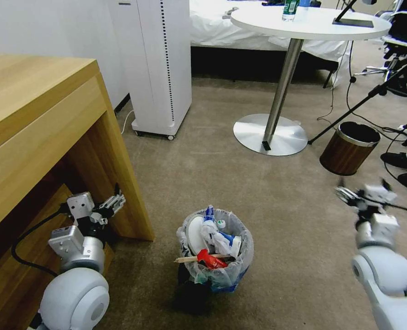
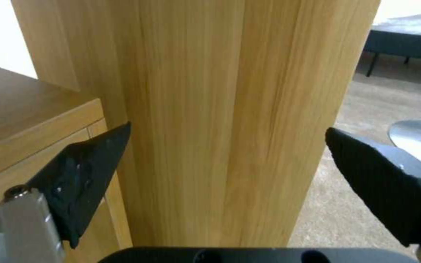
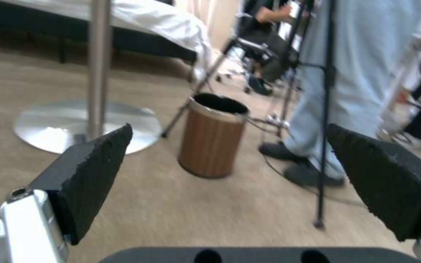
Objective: Pick up the trash bin and place the garbage on the floor into it.
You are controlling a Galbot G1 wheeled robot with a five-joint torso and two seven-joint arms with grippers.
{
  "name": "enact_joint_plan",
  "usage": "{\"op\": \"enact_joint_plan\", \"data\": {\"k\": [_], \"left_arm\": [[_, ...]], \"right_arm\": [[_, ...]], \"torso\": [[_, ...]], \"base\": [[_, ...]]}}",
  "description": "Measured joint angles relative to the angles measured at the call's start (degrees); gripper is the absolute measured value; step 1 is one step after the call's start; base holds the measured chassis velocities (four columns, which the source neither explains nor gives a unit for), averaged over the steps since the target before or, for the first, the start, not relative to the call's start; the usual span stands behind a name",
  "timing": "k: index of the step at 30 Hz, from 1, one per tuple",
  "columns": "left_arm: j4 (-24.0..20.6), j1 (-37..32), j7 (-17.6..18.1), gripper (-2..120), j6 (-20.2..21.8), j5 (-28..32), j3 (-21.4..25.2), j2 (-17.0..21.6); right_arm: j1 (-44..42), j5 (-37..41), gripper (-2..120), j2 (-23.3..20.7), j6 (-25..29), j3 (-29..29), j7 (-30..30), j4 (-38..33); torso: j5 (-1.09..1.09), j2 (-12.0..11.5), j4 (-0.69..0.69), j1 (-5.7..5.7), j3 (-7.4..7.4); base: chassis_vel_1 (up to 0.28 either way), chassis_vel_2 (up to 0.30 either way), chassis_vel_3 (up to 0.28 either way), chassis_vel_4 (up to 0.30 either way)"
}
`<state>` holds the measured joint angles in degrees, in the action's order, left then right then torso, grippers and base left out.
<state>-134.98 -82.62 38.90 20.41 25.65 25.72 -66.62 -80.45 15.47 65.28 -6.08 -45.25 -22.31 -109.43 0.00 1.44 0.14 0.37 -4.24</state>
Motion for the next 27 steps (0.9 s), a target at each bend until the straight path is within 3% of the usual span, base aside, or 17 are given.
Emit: {"op": "enact_joint_plan", "data": {"k": [10,27], "left_arm": [[-1.62,-3.6,-1.04,100,1.57,-3.5,-1.36,-5.45],[-3.13,-7.46,-6.57,100,-1.02,-6.93,-1.33,-8.32]], "right_arm": [[-4.5,-1.83,100,2.91,2.13,-2.63,0.37,-2.39],[-5.07,-4.2,100,5.09,4.31,-0.33,0.49,-3.39]], "torso": [[0.0,0.0,-0.02,0.0,0.0],[-0.01,0.0,-0.02,0.0,0.0]], "base": [[0.0,0.0,0.0,0.0],[0.0,0.0,0.0,0.0]]}}
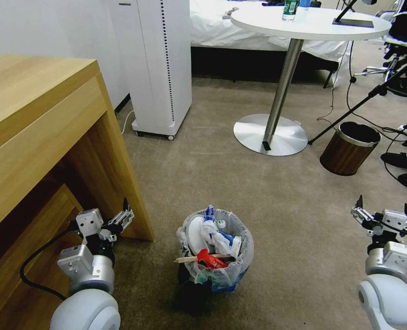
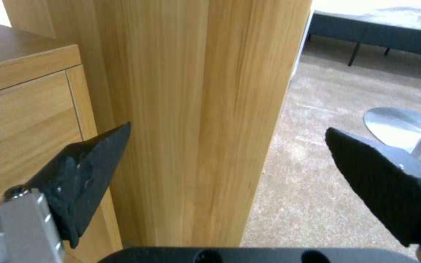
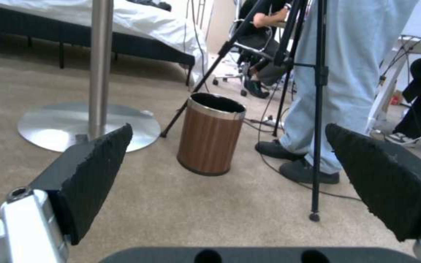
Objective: Pick up the trash bin and place the garbage on the floor into it.
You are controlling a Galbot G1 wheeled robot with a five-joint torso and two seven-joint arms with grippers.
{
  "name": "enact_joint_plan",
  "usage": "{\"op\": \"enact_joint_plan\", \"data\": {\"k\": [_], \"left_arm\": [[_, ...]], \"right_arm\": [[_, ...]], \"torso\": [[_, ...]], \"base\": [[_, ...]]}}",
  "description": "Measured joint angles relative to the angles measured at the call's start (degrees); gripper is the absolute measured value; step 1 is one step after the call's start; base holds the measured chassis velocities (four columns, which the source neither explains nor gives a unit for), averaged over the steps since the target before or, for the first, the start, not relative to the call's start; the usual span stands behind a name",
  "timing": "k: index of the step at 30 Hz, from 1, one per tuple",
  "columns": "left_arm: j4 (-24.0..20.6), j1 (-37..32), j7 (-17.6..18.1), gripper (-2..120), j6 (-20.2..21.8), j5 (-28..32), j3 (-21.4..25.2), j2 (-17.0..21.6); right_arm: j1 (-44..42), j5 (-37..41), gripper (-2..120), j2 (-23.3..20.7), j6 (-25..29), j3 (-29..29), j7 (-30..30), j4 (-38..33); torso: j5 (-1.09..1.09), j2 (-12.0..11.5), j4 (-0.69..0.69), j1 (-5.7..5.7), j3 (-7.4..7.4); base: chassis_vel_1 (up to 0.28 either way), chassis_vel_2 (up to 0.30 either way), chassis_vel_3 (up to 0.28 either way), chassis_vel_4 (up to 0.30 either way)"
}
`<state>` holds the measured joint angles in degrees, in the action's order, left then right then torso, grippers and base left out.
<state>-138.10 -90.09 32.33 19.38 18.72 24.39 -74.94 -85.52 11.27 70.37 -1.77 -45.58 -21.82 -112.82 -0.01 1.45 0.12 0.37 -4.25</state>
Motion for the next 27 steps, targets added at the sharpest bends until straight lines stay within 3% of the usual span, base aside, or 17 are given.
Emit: {"op": "enact_joint_plan", "data": {"k": [9,27], "left_arm": [[0.94,-0.83,-0.98,100,-1.38,-3.16,-1.99,-3.54],[1.18,-1.27,0.34,100,-1.55,-2.95,-2.07,-3.57]], "right_arm": [[-2.14,-0.62,100,1.65,3.4,0.44,1.15,-1.38],[-2.59,0.5,100,1.91,3.16,0.75,1.45,-2.64]], "torso": [[0.01,0.0,0.0,0.0,0.0],[0.0,0.0,0.0,0.0,0.0]], "base": [[0.0,0.0,0.0,0.0],[0.0,0.0,0.0,0.0]]}}
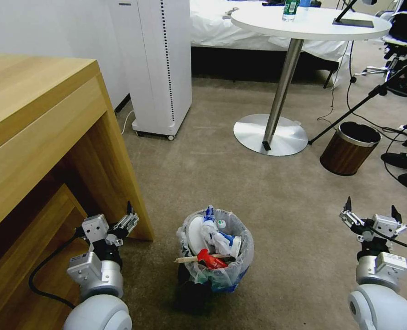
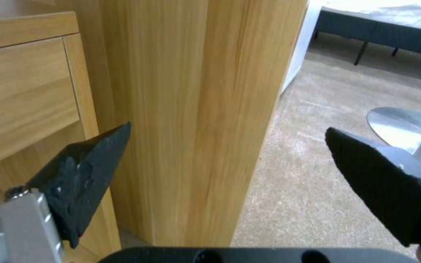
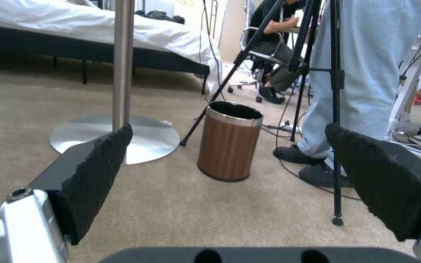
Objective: Pick up the trash bin and place the garbage on the floor into it.
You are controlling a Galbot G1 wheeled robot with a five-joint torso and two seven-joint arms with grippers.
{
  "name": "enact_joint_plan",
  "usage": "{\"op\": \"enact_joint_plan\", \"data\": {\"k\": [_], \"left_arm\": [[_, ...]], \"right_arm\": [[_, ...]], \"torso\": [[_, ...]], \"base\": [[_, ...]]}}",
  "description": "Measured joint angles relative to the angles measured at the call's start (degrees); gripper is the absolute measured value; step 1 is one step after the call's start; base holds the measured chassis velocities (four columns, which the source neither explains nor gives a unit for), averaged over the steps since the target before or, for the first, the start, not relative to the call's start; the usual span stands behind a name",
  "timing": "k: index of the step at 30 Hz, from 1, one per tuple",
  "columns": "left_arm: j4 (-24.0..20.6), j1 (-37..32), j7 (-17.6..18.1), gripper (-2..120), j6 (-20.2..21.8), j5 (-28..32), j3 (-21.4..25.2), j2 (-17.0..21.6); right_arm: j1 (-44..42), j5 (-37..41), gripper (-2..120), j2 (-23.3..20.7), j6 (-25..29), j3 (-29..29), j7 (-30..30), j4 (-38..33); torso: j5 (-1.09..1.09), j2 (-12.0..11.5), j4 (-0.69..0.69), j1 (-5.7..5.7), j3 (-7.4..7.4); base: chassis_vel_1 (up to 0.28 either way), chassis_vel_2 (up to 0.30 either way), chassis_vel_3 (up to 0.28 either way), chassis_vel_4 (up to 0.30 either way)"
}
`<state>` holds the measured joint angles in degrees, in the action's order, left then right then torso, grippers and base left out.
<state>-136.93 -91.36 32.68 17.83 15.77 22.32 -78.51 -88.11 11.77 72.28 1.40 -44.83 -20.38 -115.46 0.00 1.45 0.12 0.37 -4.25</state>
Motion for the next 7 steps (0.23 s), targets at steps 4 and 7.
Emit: {"op": "enact_joint_plan", "data": {"k": [4,7], "left_arm": [[0.01,0.01,0.01,100,0.0,0.03,0.0,0.02],[0.01,0.02,0.03,100,0.0,0.04,0.0,0.03]], "right_arm": [[0.01,0.02,100,-0.02,-0.02,0.0,0.01,0.0],[0.02,0.03,100,-0.02,-0.04,0.0,0.01,0.0]], "torso": [[0.0,0.0,0.0,0.0,0.0],[0.0,0.0,0.0,0.0,0.0]], "base": [[0.0,0.0,0.0,0.0],[0.0,0.0,0.0,0.0]]}}
